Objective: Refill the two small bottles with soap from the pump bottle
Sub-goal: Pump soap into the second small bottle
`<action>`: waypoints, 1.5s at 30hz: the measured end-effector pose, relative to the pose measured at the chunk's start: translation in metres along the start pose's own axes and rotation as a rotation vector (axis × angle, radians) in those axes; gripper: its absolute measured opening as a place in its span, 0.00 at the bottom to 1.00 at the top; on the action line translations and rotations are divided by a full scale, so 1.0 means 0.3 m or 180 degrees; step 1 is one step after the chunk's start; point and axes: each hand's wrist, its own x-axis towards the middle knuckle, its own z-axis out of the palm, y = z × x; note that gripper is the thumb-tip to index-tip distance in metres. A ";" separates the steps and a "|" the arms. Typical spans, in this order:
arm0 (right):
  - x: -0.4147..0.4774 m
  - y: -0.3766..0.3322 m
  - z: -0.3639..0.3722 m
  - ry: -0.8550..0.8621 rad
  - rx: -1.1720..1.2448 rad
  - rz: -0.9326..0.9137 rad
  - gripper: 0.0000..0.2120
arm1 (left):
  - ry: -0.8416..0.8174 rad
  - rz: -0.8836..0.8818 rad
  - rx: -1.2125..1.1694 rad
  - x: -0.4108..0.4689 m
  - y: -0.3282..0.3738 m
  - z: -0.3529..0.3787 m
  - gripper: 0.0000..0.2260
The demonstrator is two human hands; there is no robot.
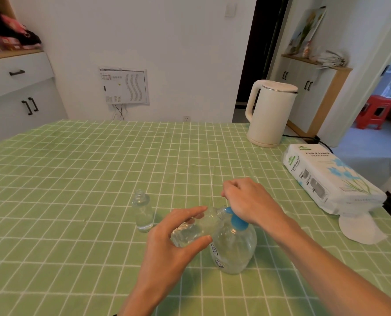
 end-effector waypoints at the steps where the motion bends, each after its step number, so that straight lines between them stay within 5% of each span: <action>1: 0.001 0.001 -0.005 0.0055 0.0103 -0.0040 0.24 | -0.0011 -0.0008 -0.0019 -0.001 0.003 -0.001 0.27; 8: -0.047 0.019 -0.058 -0.0158 0.1828 0.0024 0.27 | 0.0040 0.0006 -0.0079 -0.001 0.014 -0.012 0.25; 18: -0.162 0.104 0.109 0.0090 0.2055 -0.0234 0.43 | 0.0048 0.0022 -0.0039 0.002 0.019 0.001 0.25; 23: -0.163 0.078 0.163 0.0948 0.2106 -0.0424 0.29 | 0.0030 0.0011 -0.0059 0.002 0.019 -0.001 0.25; 29: -0.145 0.092 0.182 0.1105 0.1968 -0.0426 0.21 | -0.0005 -0.0025 0.0003 0.004 0.017 -0.008 0.24; 36: -0.148 0.087 0.195 0.1150 0.1948 -0.0368 0.34 | 0.0035 -0.0004 0.0013 -0.002 0.017 -0.011 0.25; 45: -0.145 0.087 0.200 0.1221 0.1980 -0.0537 0.33 | 0.0044 0.0001 0.0042 0.005 0.013 -0.018 0.25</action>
